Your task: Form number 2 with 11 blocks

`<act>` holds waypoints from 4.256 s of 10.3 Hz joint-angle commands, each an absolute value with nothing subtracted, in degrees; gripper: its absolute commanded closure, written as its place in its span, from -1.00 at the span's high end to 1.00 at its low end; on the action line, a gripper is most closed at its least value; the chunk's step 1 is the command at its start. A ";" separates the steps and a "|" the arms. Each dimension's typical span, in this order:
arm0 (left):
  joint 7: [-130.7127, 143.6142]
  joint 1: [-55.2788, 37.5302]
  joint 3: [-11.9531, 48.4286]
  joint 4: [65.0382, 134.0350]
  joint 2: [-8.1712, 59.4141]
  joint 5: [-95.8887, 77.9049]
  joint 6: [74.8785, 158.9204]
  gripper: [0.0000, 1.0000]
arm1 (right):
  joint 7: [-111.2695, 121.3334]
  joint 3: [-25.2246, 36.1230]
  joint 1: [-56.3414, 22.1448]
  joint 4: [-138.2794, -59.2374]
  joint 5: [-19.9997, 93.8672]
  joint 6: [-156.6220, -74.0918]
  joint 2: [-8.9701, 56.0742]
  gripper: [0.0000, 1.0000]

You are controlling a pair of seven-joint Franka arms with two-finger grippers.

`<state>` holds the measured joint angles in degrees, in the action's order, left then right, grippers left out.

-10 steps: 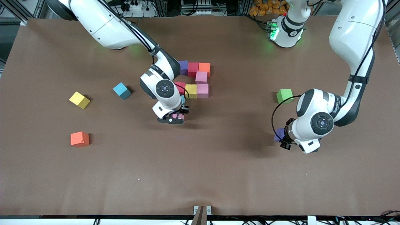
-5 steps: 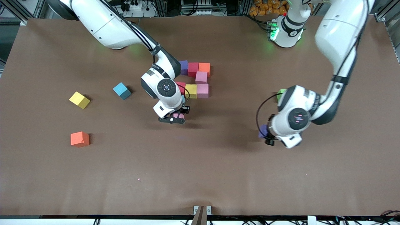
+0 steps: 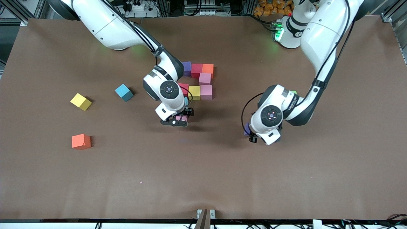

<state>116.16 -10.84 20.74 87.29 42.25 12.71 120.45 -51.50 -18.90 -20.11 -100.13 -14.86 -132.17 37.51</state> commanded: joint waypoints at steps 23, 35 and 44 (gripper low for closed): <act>146.51 -36.82 15.82 70.14 55.37 10.90 128.93 -0.27 | -1.05 -1.93 -1.14 -80.33 -1.84 -92.64 5.10 1.00; 148.45 -38.32 15.65 69.35 57.83 10.81 131.57 -0.17 | 3.23 -1.93 3.50 -79.89 2.62 -89.74 6.50 1.00; 148.10 -38.41 16.17 69.52 54.68 11.16 127.53 1.00 | 2.02 -2.37 3.87 -81.29 0.00 -86.48 4.66 1.00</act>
<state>147.63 -38.25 16.50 69.59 56.64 11.96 129.89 2.63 -1.91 3.53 -80.70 0.77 -87.08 5.51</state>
